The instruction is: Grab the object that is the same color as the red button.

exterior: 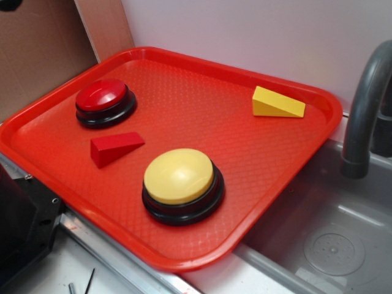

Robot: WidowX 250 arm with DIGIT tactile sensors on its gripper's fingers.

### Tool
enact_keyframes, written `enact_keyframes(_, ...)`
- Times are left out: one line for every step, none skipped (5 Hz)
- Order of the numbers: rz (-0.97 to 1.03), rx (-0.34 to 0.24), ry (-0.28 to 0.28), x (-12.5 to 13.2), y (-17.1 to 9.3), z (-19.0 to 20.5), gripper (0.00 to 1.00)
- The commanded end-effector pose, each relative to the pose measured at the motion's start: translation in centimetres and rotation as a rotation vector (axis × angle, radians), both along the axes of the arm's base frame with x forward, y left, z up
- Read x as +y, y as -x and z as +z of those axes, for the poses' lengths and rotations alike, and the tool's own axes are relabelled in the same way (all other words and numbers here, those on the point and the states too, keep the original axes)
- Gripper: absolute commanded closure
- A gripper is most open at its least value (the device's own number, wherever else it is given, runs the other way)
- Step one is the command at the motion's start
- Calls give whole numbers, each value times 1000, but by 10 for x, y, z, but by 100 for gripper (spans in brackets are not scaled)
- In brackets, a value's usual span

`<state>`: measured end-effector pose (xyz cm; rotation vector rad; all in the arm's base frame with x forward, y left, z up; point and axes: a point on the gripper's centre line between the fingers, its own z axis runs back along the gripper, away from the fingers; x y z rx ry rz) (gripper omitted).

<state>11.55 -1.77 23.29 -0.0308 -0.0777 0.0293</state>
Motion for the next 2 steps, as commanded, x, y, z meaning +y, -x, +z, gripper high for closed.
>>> enact_keyframes(0, 0, 0, 0, 0, 0, 0)
enact_keyframes(245, 130, -64, 50, -37, -50, 0)
